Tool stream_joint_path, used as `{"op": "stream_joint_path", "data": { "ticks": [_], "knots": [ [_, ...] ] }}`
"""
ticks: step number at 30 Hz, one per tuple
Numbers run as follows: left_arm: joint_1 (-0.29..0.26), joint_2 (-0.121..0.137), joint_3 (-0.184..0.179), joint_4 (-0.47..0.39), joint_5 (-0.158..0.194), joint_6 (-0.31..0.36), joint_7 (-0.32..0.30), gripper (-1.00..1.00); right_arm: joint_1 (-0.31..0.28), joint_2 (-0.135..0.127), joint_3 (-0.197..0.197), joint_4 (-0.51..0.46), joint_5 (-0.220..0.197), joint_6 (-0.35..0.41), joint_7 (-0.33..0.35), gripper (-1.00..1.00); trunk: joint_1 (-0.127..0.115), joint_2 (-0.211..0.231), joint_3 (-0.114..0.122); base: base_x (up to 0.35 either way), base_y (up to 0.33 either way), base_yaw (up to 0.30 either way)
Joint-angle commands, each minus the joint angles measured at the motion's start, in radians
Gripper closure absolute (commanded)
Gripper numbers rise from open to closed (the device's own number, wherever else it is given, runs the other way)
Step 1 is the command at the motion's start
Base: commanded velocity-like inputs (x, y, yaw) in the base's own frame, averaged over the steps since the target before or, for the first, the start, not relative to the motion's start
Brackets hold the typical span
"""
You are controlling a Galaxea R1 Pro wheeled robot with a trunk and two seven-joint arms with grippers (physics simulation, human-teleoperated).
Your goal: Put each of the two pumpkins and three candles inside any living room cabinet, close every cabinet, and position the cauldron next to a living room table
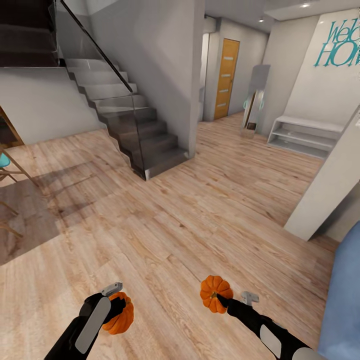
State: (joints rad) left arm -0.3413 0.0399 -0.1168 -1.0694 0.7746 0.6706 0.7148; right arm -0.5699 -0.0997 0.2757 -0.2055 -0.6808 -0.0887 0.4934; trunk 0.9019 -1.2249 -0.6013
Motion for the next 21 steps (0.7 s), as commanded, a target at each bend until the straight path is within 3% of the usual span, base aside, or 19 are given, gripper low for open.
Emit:
{"op": "stream_joint_path", "data": {
  "ticks": [1, 6, 11, 21],
  "knots": [
    [-0.001, -0.002, -0.004, -0.001, 0.005, 0.002, 0.010, 1.00, -0.001, -0.001, 0.009, 0.002, -0.007, -0.008, -0.002, 1.00, 0.000, 0.000, 0.001, 0.000, 0.000, 0.002],
    [-0.001, -0.006, -0.019, -0.003, 0.002, 0.001, 0.003, 1.00, -0.001, -0.001, 0.009, 0.002, -0.008, -0.014, -0.007, 1.00, 0.000, 0.000, 0.009, 0.000, 0.000, 0.000],
    [-0.001, -0.006, -0.117, -0.002, 0.000, -0.001, 0.006, 1.00, -0.001, 0.000, 0.010, 0.001, -0.007, -0.012, -0.011, 1.00, 0.000, 0.000, 0.017, 0.103, -0.078, 0.000],
    [-0.001, -0.006, -0.133, -0.001, -0.001, -0.002, 0.009, 1.00, -0.001, 0.004, 0.010, 0.000, -0.006, -0.011, -0.012, 1.00, 0.000, 0.000, 0.033, 0.256, -0.170, 0.000]
  ]
}}
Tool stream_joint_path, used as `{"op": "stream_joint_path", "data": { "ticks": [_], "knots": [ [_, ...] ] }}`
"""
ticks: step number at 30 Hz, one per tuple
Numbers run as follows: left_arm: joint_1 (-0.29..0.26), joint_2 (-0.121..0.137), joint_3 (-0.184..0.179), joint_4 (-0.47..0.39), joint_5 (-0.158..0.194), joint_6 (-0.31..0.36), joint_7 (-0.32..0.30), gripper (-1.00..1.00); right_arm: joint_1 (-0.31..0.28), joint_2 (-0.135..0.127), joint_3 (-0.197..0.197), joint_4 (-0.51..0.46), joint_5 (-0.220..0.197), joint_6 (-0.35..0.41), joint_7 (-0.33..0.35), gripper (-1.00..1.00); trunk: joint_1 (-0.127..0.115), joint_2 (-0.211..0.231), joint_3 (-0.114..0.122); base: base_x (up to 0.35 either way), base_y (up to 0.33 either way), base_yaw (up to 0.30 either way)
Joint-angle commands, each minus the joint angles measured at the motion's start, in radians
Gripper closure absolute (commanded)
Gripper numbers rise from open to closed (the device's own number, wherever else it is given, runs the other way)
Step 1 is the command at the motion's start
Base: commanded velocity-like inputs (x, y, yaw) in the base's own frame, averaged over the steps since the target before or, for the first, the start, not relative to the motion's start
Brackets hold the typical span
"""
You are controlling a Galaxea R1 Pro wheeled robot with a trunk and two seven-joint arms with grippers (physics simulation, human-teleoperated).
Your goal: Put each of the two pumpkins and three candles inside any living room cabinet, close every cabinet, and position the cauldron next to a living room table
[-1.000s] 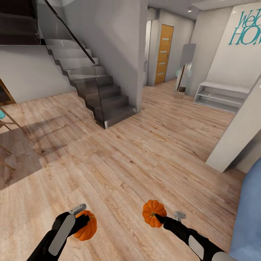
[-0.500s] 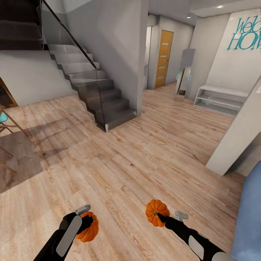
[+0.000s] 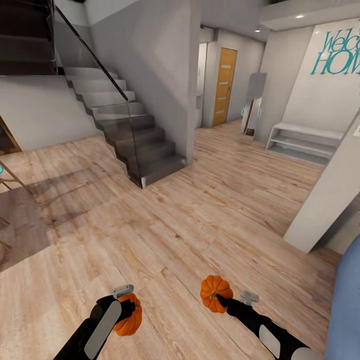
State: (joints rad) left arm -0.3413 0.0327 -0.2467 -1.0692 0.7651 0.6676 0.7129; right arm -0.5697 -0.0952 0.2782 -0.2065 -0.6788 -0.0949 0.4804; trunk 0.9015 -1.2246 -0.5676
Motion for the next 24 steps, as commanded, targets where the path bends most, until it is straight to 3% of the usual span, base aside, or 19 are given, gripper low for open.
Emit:
{"op": "stream_joint_path", "data": {
  "ticks": [1, 8, 15, 24],
  "knots": [
    [-0.001, 0.001, -0.003, -0.002, 0.008, 0.001, 0.012, 1.00, -0.001, 0.000, 0.007, 0.001, -0.008, -0.005, 0.001, 1.00, 0.000, -0.001, 0.001, 0.156, -0.297, 0.000],
    [0.000, 0.001, -0.003, -0.002, 0.008, 0.001, 0.013, 1.00, -0.001, 0.002, 0.007, 0.001, -0.008, -0.005, 0.001, 1.00, 0.000, -0.001, 0.012, 0.210, -0.221, 0.000],
    [-0.001, 0.001, -0.003, -0.002, 0.007, 0.001, 0.013, 1.00, -0.001, 0.002, 0.008, 0.000, -0.007, -0.003, -0.014, 1.00, 0.000, -0.001, 0.019, 0.290, -0.044, 0.012],
    [-0.001, 0.001, -0.003, -0.002, 0.007, 0.000, 0.013, 1.00, -0.001, 0.002, 0.010, -0.001, -0.002, -0.002, -0.040, 1.00, 0.000, -0.001, 0.029, 0.147, -0.044, 0.187]
  ]
}}
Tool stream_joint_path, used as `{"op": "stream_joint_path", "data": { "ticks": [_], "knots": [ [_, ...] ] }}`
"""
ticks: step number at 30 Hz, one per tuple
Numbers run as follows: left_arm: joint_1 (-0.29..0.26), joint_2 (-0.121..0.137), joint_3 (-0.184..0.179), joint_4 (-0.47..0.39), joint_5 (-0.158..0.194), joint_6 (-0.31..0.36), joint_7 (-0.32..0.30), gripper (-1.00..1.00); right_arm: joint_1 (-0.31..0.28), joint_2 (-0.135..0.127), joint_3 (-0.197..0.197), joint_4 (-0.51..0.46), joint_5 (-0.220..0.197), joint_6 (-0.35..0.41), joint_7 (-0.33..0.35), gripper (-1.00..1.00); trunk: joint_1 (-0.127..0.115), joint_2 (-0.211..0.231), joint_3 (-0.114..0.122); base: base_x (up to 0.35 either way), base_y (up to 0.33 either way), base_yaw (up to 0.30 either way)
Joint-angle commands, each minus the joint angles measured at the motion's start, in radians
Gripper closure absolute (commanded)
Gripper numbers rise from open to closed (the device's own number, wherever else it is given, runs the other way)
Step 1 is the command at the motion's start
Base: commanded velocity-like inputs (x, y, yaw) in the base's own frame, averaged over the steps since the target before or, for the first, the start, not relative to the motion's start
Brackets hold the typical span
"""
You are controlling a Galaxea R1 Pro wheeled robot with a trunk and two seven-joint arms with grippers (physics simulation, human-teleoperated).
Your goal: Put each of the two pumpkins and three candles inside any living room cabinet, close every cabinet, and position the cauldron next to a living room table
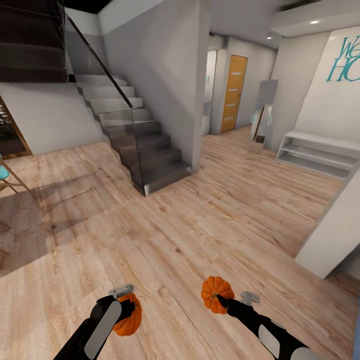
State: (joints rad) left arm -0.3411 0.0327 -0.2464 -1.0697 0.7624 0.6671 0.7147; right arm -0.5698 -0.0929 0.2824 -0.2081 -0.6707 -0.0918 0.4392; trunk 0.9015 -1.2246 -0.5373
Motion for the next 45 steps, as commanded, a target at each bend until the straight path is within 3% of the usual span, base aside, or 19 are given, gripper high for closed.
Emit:
{"op": "stream_joint_path", "data": {
  "ticks": [1, 11, 22, 45],
  "knots": [
    [-0.001, 0.001, -0.004, -0.001, 0.009, 0.001, 0.011, 1.00, -0.001, -0.001, 0.005, 0.001, -0.009, -0.005, 0.001, 1.00, 0.000, -0.001, 0.000, 0.237, -0.126, 0.210],
    [-0.001, 0.001, -0.004, -0.001, 0.009, 0.000, 0.011, 1.00, -0.001, -0.001, 0.007, -0.005, -0.008, -0.003, -0.045, 1.00, 0.000, -0.001, 0.012, 0.260, -0.204, 0.216],
    [-0.001, 0.003, -0.004, 0.000, 0.009, 0.000, 0.011, 1.00, -0.001, -0.001, 0.008, -0.007, -0.008, -0.003, -0.050, 1.00, 0.000, -0.001, 0.025, 0.216, -0.098, 0.222],
    [0.000, 0.002, -0.004, -0.003, 0.010, 0.000, 0.011, 1.00, -0.001, -0.001, 0.009, -0.006, -0.007, -0.003, -0.060, 1.00, 0.000, -0.001, 0.051, 0.028, -0.046, 0.231]
  ]
}}
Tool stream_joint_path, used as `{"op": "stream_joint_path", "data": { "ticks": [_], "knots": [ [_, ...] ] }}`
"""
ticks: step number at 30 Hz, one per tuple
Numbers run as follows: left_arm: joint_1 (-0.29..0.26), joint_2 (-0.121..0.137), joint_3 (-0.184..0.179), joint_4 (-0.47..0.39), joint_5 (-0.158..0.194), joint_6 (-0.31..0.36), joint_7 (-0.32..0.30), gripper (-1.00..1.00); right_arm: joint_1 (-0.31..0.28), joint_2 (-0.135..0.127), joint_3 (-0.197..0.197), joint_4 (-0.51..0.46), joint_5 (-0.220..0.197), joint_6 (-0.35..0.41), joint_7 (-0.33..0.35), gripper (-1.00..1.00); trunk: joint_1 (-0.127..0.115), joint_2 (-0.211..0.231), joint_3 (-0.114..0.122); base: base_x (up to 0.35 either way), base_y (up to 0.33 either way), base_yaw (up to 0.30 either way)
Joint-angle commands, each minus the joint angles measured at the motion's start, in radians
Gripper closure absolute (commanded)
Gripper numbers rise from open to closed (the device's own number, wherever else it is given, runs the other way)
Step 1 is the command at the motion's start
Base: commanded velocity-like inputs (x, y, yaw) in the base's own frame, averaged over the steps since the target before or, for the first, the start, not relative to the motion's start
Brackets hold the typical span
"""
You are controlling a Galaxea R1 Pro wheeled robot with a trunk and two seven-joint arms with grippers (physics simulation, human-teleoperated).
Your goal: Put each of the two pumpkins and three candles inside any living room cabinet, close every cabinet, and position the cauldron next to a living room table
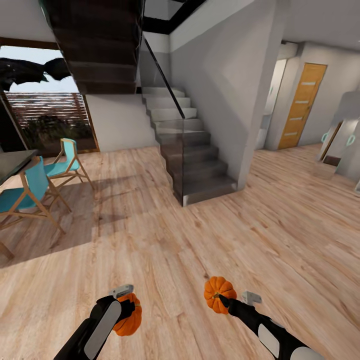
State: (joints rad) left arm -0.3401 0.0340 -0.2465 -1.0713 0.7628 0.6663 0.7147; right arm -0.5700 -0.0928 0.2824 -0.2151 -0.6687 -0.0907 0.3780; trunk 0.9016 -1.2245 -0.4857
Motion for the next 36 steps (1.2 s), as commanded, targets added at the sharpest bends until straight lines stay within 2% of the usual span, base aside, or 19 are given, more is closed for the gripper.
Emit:
{"op": "stream_joint_path", "data": {
  "ticks": [1, 12, 36],
  "knots": [
    [-0.001, 0.001, -0.004, -0.001, 0.009, 0.001, 0.011, 1.00, -0.001, -0.001, 0.010, 0.000, -0.009, -0.004, -0.005, 1.00, 0.000, -0.001, 0.000, 0.177, -0.212, 0.236],
    [-0.001, 0.001, -0.004, 0.000, 0.009, 0.001, 0.011, 1.00, -0.001, -0.001, 0.011, -0.002, -0.008, -0.004, -0.023, 1.00, 0.000, -0.001, 0.012, 0.116, -0.207, 0.236],
    [-0.002, 0.001, -0.003, 0.001, 0.009, 0.000, 0.011, 1.00, -0.001, -0.001, 0.011, -0.001, -0.008, -0.005, -0.025, 1.00, 0.000, -0.001, 0.038, -0.110, -0.004, 0.236]
  ]
}}
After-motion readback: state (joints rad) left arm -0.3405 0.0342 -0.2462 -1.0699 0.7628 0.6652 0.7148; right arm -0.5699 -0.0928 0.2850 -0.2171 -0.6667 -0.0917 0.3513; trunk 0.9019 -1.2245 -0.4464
